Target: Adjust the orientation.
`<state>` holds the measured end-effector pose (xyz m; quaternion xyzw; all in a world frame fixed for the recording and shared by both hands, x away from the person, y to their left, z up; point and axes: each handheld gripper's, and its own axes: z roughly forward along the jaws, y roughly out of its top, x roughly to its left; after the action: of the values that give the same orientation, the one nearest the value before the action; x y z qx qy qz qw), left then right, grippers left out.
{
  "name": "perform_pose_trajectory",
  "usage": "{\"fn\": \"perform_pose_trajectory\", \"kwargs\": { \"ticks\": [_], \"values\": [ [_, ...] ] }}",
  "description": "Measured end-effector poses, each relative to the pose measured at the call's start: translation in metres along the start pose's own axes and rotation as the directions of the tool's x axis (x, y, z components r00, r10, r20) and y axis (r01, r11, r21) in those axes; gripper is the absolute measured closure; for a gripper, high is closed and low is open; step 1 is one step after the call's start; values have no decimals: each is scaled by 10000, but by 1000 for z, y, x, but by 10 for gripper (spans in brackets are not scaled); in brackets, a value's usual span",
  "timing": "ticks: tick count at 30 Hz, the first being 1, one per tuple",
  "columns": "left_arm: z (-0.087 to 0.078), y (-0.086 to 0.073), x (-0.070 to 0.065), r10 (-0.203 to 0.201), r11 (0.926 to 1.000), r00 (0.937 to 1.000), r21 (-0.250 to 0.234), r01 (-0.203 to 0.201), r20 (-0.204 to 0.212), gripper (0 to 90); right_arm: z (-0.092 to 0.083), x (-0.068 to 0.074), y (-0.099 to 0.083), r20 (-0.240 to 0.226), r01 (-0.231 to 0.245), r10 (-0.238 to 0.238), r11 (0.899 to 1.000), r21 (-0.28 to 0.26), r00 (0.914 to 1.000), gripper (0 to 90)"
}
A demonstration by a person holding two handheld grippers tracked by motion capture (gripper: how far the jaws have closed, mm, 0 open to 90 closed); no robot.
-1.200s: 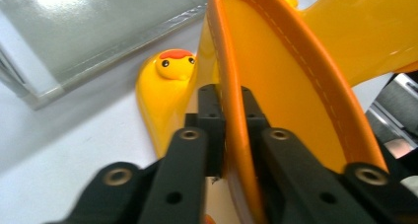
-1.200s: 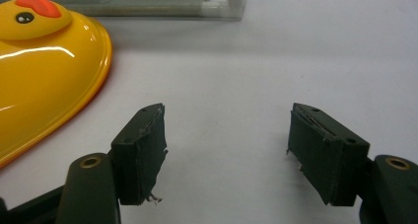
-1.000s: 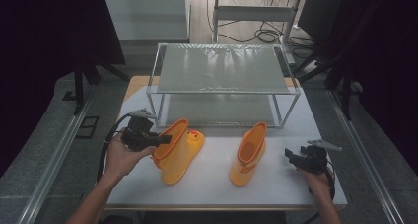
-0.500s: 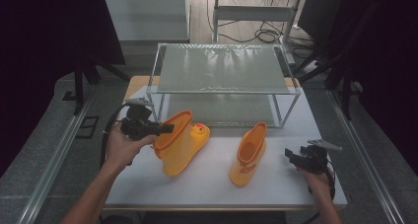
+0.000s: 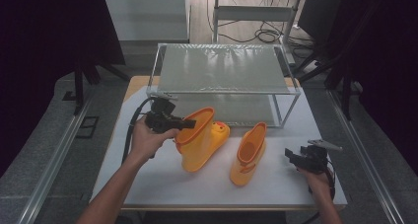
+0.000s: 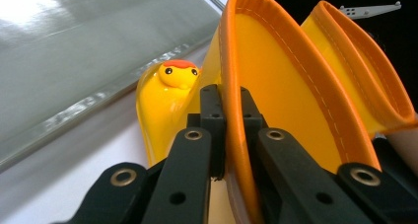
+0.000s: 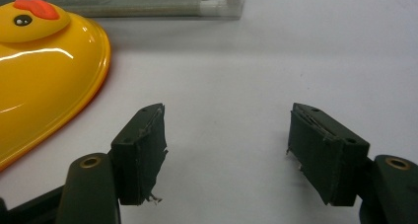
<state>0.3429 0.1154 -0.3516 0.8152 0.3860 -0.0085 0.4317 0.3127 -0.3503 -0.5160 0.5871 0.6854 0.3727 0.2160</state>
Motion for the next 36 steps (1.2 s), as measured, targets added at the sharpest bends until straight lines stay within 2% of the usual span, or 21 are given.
{"fn": "perform_pose_trajectory", "kwargs": {
  "ticks": [2, 3, 4, 10, 15, 20, 22, 23, 24, 25, 26, 29, 31, 32, 34, 35, 36],
  "values": [
    [4, 2, -2, 27, 10000, 10000, 3, -27, 7, 867, 0, 0, 0, 6, 19, -19, 10000, -35, 10000, 303],
    [14, 6, -5, 55, 10000, 10000, 37, -55, 11, 867, 0, 0, 0, 7, 17, -17, 10000, -36, 10000, 303],
    [14, 6, -5, 55, 10000, 10000, 37, -55, 11, 866, 0, 0, 0, 14, 16, -15, 10000, -39, 10000, 303],
    [41, 11, -9, -184, 9998, 9997, -40, 185, 181, 866, 0, 0, 0, 3, 17, -17, 10000, -40, 10000, 303],
    [53, 9, -10, -313, 9995, 9990, 79, 310, 323, 864, 0, 0, 0, -12, 6, -6, 10000, -55, 10000, 303],
    [54, 6, -10, -376, 9993, 9985, -21, 377, 400, 826, 0, 0, 0, 10, 13, -13, 10000, -3, 10000, 303],
    [50, 6, -10, -548, 9980, 9944, -258, 573, 899, 735, 0, 0, 0, 27, 34, -34, 10000, 7, 10000, 303],
    [50, 6, -10, -548, 9980, 9944, -258, 573, 899, 704, 0, 0, 0, 38, 63, -63, 10000, 1, 10000, 303],
    [43, 7, -11, -488, 9969, 9951, -569, 537, 855, 682, 0, 0, 0, 35, 64, -64, 10000, -34, 10000, 302],
    [43, 7, -11, -488, 9969, 9951, -569, 537, 855, 645, 0, 1, 0, 43, 51, -51, 10000, -35, 10000, 302],
    [38, 8, -12, -412, 9963, 9949, -708, 478, 922, 645, 0, 1, 0, 43, 51, -51, 10000, -35, 10000, 302],
    [20, 8, -15, -241, 9915, 9963, -1257, 344, 826, 543, -1, 0, 0, 57, 61, -60, 10000, -68, 10000, 302],
    [4, 5, -15, -90, 9871, 9960, -1584, 231, 887, 526, -1, 1, 0, 55, 79, -79, 10000, -54, 10000, 303],
    [4, 5, -15, -90, 9871, 9960, -1584, 231, 887, 526, -1, 1, 0, 60, 79, -79, 9999, -70, 10000, 305],
    [-7, -2, -13, 35, 9843, 9980, -1765, 78, 634, 528, -1, 0, 0, 76, 119, -119, 9999, -102, 9999, 311],
    [-10, -5, -12, 60, 9840, 9984, -1780, 40, 554, 536, -3, 1, -1, 76, 35, -33, 9997, -234, 10000, 350],
    [-12, -8, -11, 93, 9839, 9989, -1788, -9, 461, 536, -3, 1, -1, 76, 35, -33, 9997, -234, 10000, 350]
  ]
}}
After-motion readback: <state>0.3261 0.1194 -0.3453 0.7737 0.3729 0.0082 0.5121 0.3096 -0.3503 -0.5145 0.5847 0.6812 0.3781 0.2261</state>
